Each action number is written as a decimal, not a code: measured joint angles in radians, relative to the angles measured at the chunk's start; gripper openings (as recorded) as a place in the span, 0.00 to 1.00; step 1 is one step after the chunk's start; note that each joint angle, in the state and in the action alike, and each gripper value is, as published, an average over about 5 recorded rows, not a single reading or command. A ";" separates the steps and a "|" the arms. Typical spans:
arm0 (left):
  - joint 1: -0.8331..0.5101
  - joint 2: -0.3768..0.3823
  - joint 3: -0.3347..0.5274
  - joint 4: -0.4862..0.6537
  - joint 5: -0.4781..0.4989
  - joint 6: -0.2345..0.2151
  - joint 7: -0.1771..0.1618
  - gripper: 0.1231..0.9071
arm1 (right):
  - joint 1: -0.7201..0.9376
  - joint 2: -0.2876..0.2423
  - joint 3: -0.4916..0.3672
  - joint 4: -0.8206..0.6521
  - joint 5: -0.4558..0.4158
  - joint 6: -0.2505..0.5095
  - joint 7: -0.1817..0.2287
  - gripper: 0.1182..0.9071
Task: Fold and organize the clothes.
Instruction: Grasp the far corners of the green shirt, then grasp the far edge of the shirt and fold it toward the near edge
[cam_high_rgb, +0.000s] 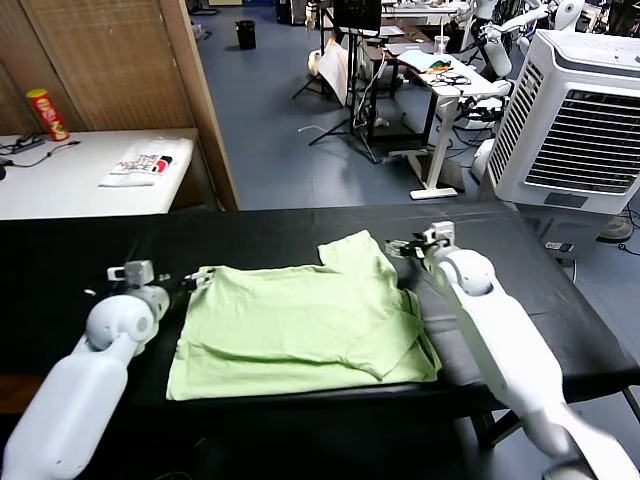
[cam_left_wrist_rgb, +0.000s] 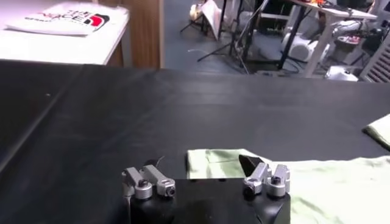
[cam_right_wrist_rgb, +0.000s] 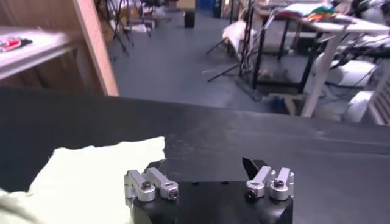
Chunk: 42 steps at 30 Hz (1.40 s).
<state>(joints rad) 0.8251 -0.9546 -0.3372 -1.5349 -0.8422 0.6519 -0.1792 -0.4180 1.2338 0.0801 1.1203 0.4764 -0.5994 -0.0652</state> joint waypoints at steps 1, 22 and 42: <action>-0.013 -0.005 0.007 0.015 0.001 0.000 -0.001 0.86 | 0.005 0.006 -0.005 -0.010 0.000 -0.002 -0.001 0.86; -0.048 -0.019 0.033 0.081 -0.003 0.006 0.024 0.12 | 0.006 0.064 -0.012 -0.047 0.013 -0.018 -0.011 0.08; 0.037 0.015 -0.036 -0.033 0.005 -0.026 0.023 0.01 | -0.117 -0.051 0.059 0.218 0.133 0.037 -0.013 0.01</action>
<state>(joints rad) 0.8616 -0.9396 -0.3727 -1.5679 -0.8377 0.6261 -0.1562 -0.5352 1.1827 0.1396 1.3386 0.6094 -0.5621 -0.0780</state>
